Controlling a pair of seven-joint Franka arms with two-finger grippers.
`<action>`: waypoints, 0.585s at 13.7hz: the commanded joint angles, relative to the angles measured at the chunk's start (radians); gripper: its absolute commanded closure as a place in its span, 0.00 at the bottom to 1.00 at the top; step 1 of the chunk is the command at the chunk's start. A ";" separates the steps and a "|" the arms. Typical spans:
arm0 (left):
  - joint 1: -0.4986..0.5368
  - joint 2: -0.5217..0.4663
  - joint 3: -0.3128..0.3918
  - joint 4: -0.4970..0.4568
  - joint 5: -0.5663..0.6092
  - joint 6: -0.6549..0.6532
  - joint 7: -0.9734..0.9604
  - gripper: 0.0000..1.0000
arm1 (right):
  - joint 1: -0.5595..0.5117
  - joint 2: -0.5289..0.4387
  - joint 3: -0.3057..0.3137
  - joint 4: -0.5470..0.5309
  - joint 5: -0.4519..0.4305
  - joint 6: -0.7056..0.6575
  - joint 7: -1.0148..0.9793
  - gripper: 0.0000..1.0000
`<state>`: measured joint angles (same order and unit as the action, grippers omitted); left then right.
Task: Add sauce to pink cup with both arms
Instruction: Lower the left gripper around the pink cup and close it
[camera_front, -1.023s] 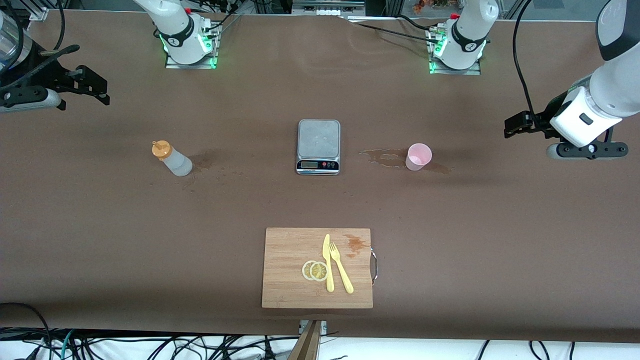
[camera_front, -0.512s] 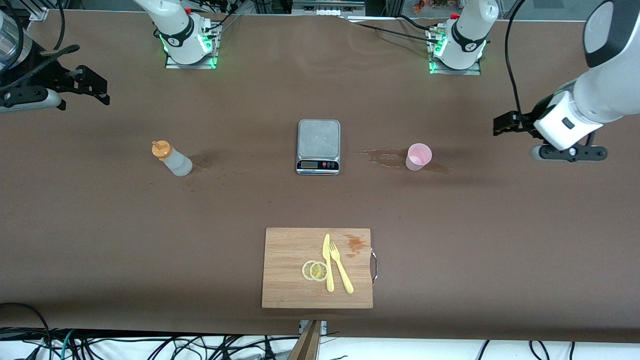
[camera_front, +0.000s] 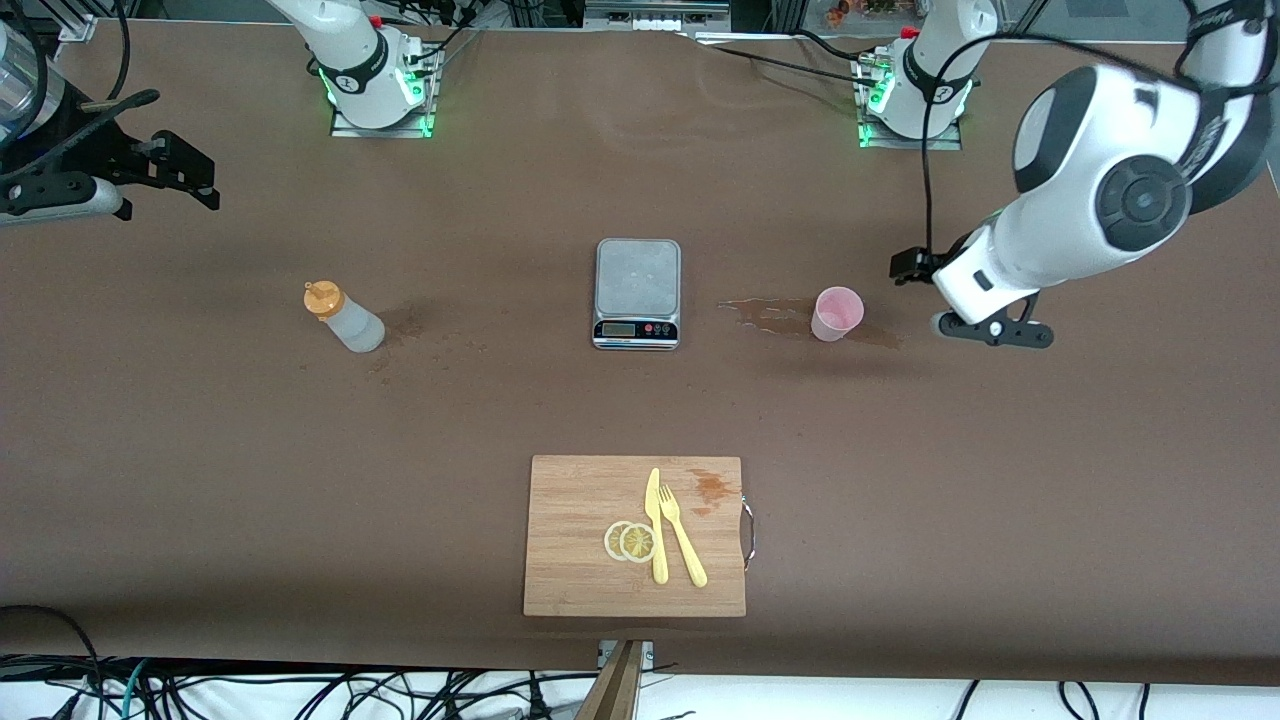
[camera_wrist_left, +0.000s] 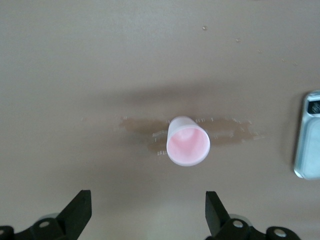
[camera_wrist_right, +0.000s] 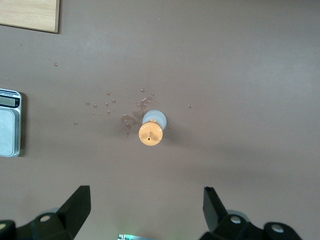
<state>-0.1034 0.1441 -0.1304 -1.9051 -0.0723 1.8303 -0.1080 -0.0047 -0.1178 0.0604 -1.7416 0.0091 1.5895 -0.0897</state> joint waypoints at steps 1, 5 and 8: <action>0.007 -0.040 -0.038 -0.200 -0.006 0.215 0.011 0.00 | 0.002 0.004 -0.005 0.017 0.017 -0.017 -0.004 0.00; 0.007 -0.018 -0.070 -0.347 -0.004 0.427 0.007 0.00 | 0.002 0.004 -0.005 0.017 0.017 -0.017 -0.004 0.00; 0.007 0.044 -0.071 -0.374 0.022 0.527 0.011 0.00 | 0.002 0.004 -0.007 0.017 0.017 -0.017 -0.004 0.00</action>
<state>-0.1039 0.1627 -0.1959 -2.2625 -0.0707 2.2944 -0.1078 -0.0047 -0.1174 0.0604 -1.7416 0.0091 1.5891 -0.0897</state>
